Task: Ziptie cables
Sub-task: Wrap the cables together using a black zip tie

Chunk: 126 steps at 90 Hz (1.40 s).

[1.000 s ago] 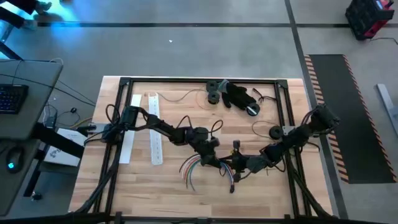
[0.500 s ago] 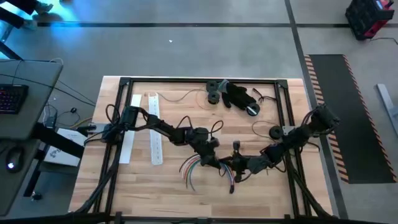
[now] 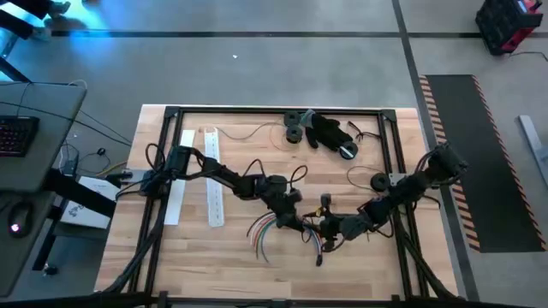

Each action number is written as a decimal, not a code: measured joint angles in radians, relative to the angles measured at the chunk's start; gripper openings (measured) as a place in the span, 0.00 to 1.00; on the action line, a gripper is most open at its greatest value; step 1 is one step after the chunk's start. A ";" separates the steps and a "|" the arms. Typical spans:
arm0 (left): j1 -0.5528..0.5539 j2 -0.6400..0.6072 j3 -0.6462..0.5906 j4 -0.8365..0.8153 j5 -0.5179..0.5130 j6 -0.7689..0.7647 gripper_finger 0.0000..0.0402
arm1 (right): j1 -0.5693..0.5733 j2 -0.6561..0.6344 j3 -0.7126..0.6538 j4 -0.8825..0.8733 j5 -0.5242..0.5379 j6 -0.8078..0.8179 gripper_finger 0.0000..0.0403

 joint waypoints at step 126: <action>0.003 0.000 0.000 0.029 0.107 -0.081 0.00 | -0.034 -0.001 0.000 -0.009 0.052 -0.106 0.00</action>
